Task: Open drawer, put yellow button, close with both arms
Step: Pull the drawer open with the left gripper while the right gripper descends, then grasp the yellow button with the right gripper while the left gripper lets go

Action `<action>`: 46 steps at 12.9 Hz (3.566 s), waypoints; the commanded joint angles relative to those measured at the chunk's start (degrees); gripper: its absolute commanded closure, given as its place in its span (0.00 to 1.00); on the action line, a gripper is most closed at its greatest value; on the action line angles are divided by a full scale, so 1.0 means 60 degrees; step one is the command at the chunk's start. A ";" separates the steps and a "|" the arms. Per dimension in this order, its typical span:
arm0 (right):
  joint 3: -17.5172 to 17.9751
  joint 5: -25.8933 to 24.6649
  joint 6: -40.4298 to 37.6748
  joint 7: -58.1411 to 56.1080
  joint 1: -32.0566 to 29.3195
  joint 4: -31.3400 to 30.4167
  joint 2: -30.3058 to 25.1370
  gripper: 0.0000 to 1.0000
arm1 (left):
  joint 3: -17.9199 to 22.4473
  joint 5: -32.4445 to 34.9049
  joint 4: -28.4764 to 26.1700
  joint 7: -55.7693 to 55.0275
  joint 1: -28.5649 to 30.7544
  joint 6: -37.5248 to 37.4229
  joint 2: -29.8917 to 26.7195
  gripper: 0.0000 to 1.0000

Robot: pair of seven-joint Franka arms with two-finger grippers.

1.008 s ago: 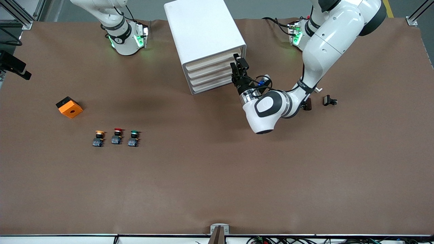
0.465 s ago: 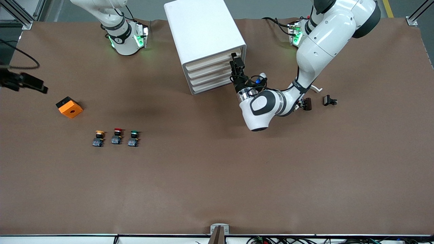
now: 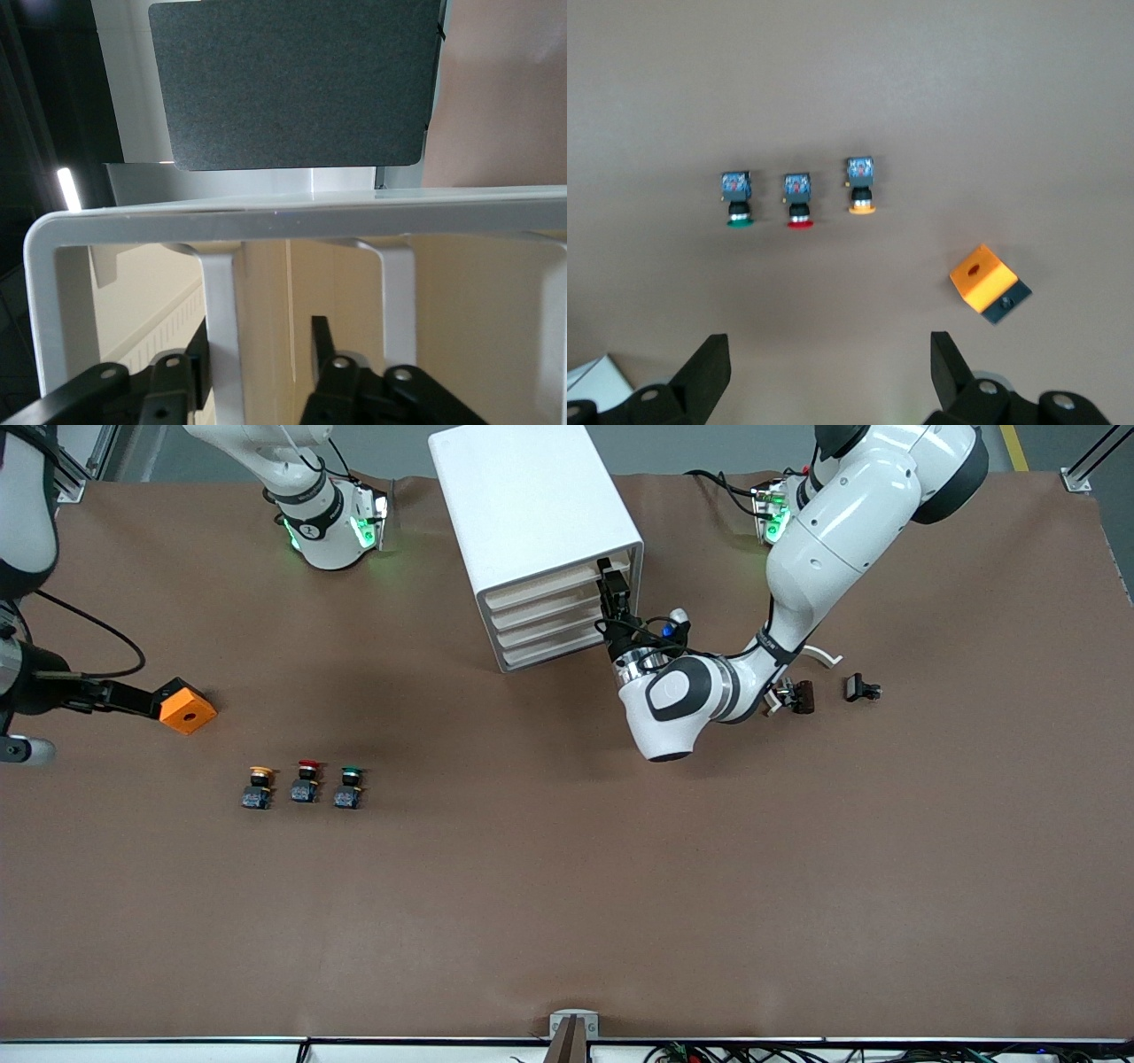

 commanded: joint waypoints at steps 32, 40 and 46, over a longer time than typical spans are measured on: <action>0.0000 -0.0004 0.9545 0.0243 -0.0222 -0.4576 0.3188 0.00 | 0.1628 -0.0035 0.2676 -0.0011 0.0823 0.0098 -0.0236 0.00; 0.0014 -0.0004 0.9707 0.0185 -0.0207 -0.4561 0.3379 1.00 | 0.1643 0.1237 0.2923 0.1170 0.0867 0.0347 -0.0324 0.00; 0.0044 -0.0004 0.6073 0.0679 0.0040 -0.3103 0.2225 1.00 | 0.1570 0.2528 0.2881 0.6977 0.1392 0.0699 -0.0514 0.00</action>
